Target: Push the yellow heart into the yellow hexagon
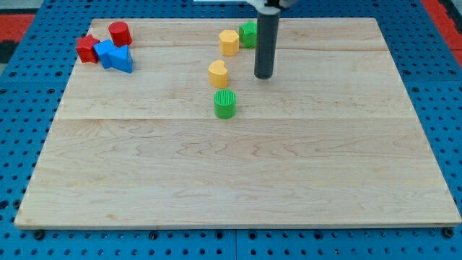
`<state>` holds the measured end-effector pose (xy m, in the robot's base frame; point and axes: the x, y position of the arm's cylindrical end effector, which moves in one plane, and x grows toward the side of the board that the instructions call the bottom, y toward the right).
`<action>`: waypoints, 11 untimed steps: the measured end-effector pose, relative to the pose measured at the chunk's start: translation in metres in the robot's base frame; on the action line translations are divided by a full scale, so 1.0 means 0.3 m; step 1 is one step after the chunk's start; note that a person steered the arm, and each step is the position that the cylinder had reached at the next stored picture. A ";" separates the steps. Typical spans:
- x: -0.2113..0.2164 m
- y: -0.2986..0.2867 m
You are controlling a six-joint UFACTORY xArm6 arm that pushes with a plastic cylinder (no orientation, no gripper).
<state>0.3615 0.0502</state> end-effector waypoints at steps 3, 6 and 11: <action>0.078 -0.272; -0.050 -0.307; 0.363 -0.035</action>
<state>0.4704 0.0396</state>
